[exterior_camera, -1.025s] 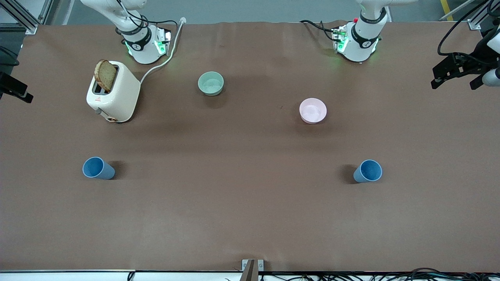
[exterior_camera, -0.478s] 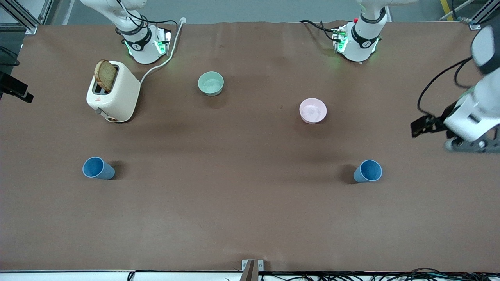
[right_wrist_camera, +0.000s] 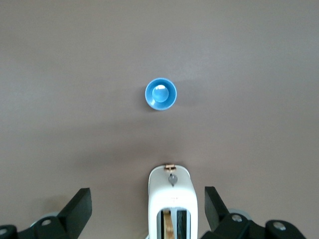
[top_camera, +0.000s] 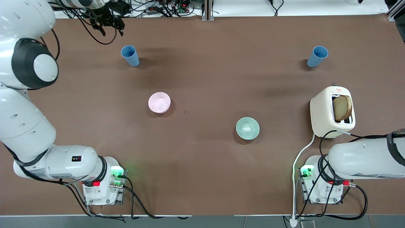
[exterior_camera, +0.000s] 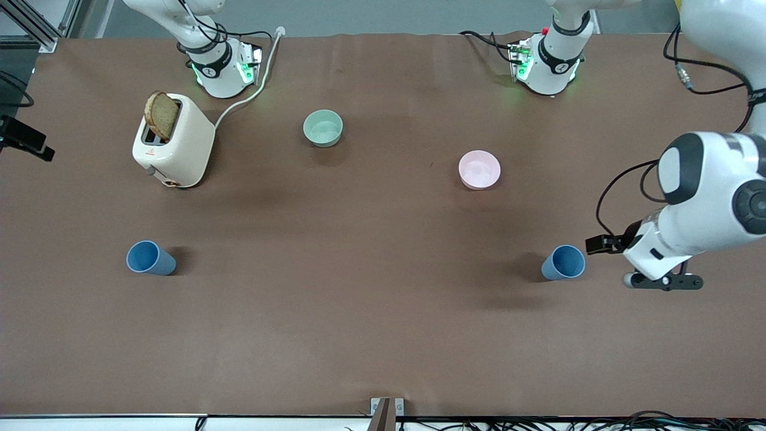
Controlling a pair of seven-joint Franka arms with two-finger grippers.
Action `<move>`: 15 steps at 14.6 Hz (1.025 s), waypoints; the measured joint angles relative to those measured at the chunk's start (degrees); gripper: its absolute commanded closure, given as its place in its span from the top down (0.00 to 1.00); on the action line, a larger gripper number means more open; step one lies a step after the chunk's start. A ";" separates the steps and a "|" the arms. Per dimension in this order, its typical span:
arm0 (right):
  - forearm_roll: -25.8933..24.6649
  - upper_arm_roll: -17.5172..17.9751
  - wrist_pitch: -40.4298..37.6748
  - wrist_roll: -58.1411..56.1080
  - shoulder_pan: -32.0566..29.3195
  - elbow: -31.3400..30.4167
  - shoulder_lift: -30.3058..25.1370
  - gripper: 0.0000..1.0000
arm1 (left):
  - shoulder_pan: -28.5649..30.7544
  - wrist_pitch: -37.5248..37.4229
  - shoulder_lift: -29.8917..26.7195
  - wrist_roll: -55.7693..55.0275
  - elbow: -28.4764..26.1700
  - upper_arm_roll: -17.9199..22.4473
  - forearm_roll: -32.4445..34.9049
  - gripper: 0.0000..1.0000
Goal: Stack blue cups with both arms
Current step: 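Reach both grippers down to the blue cups and grasp them, then carry the blue cup with the left gripper toward the table center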
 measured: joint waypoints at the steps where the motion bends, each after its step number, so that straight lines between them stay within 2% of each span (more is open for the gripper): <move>1: 0.00 -0.02 3.84 -0.02 -0.29 -2.74 0.63 1.00 | -0.15 0.07 1.15 -0.23 -0.01 -0.06 -0.10 0.89; 3: 0.00 -0.08 13.02 -0.54 -0.78 -9.45 2.14 1.00 | -0.29 0.12 3.24 -0.42 -0.01 -0.13 -0.12 0.78; 5: 0.00 -0.14 22.47 -1.91 -1.20 -15.48 4.31 1.00 | -0.30 0.64 5.10 -0.42 0.00 -0.13 -0.12 0.73; 9: 0.00 -0.26 34.66 -4.67 -2.96 -19.44 12.29 1.00 | 0.09 3.95 8.97 -0.44 0.08 -0.10 -0.12 0.61; 13: 0.00 -0.19 42.73 -5.54 -3.06 -19.59 19.86 1.00 | 0.29 4.49 10.79 -0.47 0.18 -0.07 -0.12 0.17; 15: 0.00 -0.22 45.53 -7.57 -3.13 -19.69 22.00 1.00 | 1.02 4.50 11.18 -0.49 0.17 -0.04 -0.25 0.02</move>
